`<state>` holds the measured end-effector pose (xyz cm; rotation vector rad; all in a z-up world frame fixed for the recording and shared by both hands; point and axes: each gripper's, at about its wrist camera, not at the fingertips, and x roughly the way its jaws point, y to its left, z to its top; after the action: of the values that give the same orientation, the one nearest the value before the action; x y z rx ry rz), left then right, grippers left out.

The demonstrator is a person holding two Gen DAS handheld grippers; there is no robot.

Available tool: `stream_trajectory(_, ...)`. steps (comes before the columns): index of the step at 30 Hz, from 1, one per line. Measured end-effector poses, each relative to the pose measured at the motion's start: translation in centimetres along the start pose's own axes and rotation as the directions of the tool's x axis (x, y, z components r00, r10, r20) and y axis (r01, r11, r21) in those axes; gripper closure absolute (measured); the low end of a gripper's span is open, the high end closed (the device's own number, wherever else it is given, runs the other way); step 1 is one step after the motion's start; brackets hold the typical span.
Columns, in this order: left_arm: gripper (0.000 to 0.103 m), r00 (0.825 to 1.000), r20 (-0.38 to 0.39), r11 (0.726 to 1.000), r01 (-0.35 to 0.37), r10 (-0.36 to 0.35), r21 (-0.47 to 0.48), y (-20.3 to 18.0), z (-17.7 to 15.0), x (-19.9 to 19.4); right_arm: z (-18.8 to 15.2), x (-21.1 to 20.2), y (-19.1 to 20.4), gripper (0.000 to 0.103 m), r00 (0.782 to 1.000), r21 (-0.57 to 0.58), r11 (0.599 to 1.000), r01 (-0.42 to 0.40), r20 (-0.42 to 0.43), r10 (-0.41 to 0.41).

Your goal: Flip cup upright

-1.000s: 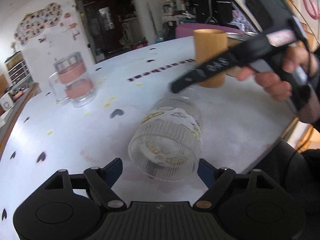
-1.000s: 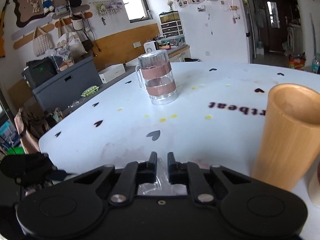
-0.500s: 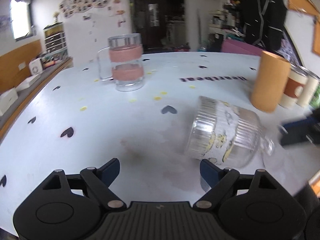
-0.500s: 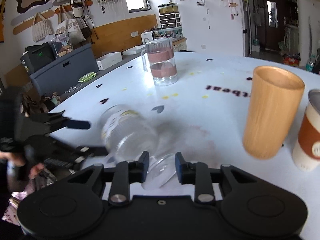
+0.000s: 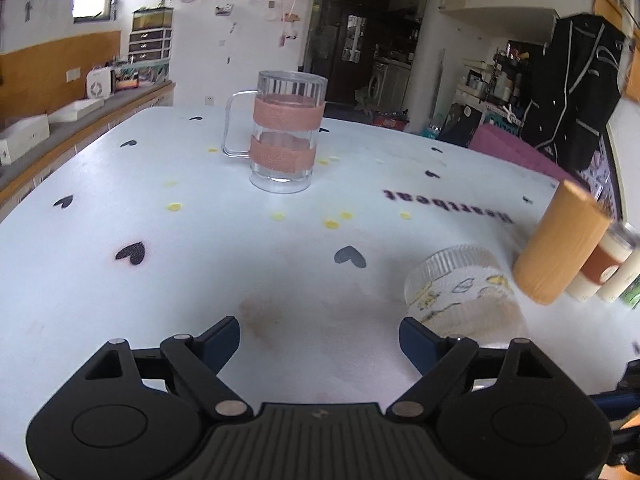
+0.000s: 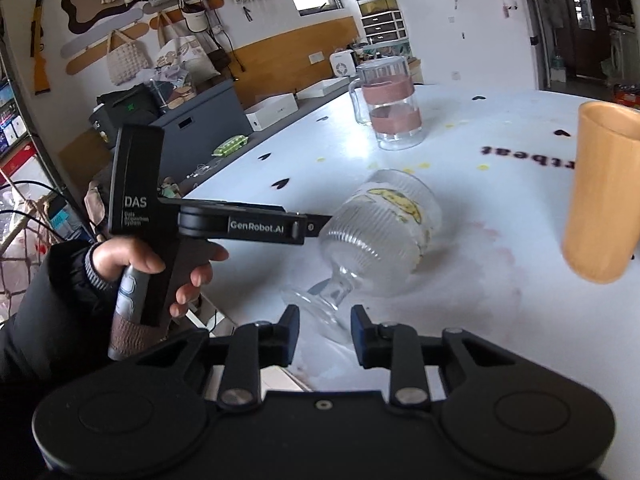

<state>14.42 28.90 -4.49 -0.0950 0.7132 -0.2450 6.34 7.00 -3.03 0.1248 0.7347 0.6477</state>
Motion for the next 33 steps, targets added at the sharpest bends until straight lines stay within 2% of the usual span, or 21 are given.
stream_trajectory(3,0.018,0.999,-0.018,0.999,0.032,-0.033,-0.032,-0.5,0.1,-1.4,0.1,-1.2,-0.4,0.073,0.999,0.014,1.000,-0.022,0.041,0.021)
stream_trajectory(4,0.022,0.999,-0.025,0.999,0.046,-0.046,-0.026,-0.7,0.0,-1.8,0.2,-1.7,-0.6,0.073,0.998,0.022,0.999,-0.026,0.058,0.024)
stream_trajectory(7,0.027,0.994,-0.051,0.995,0.100,-0.099,0.021,-2.5,-0.1,-2.5,0.8,-3.2,-1.6,0.069,0.991,0.072,0.997,-0.029,0.129,0.020)
stream_trajectory(10,0.030,0.986,-0.096,0.985,0.147,-0.138,0.090,-4.7,-0.1,-2.4,1.7,-3.8,-3.4,0.059,0.985,0.177,0.983,-0.047,0.170,0.017)
stream_trajectory(16,0.047,0.968,-0.208,0.973,0.173,-0.140,0.153,-7.2,-0.6,-0.3,3.1,-2.4,-5.9,0.047,0.988,0.325,0.944,-0.055,0.153,0.005)
stream_trajectory(19,0.055,0.963,-0.241,0.970,0.168,-0.124,0.173,-7.8,-0.8,0.4,3.6,-0.8,-6.8,0.035,0.993,0.393,0.917,-0.067,0.114,0.023)
stream_trajectory(22,0.067,0.962,-0.252,0.970,0.157,-0.107,0.188,-8.1,-0.9,0.5,3.8,1.1,-7.8,0.029,0.997,0.481,0.874,-0.064,0.076,0.031)
stream_trajectory(28,0.067,0.960,-0.253,0.967,0.171,-0.119,0.192,-8.0,-0.8,0.3,3.5,5.3,-10.2,0.028,0.996,0.672,0.738,-0.066,0.000,0.090)
stream_trajectory(33,0.067,0.961,-0.245,0.964,0.176,-0.125,0.198,-8.0,-0.9,0.3,2.9,7.1,-10.7,0.025,0.991,0.730,0.679,-0.073,-0.023,0.130)
